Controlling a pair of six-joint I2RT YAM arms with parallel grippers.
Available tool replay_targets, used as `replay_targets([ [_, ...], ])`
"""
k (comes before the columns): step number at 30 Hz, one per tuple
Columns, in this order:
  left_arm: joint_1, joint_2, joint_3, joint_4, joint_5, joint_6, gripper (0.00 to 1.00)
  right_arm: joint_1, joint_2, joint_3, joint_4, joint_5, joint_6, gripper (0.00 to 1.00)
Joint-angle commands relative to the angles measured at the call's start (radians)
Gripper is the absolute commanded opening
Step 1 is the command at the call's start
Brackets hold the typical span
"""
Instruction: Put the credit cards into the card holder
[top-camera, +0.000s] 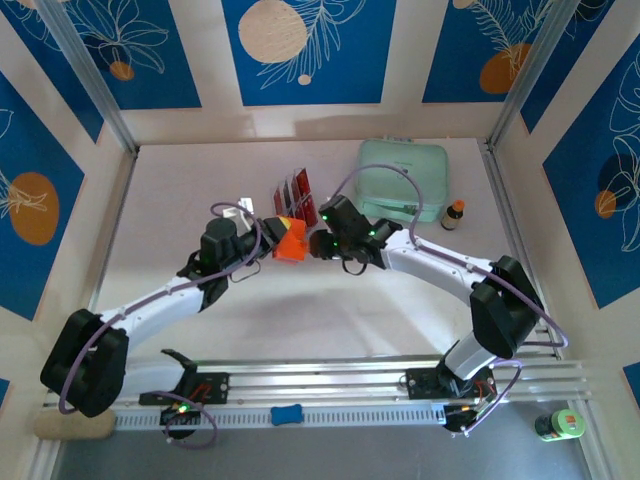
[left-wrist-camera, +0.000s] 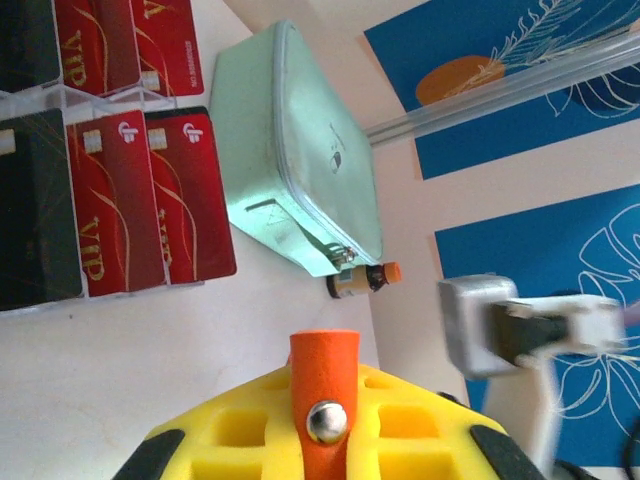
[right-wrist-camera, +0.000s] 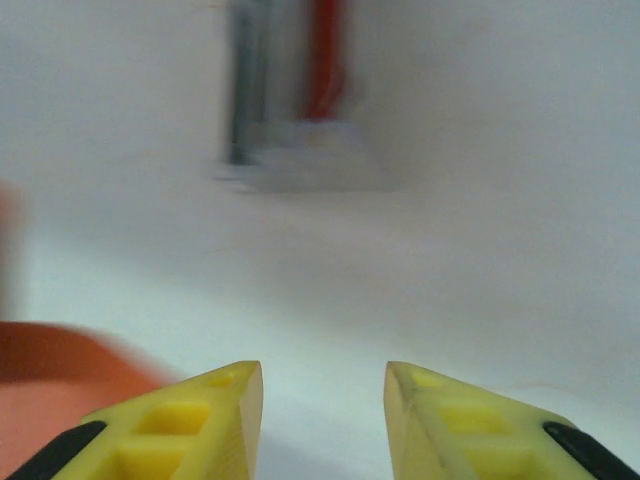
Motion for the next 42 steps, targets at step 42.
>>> replay_targets([
  [42,-0.033,0.057,0.079,0.315,-0.09,-0.245,0.0,-0.231,-0.153,-0.259,0.76,-0.699,0.42,0.37],
])
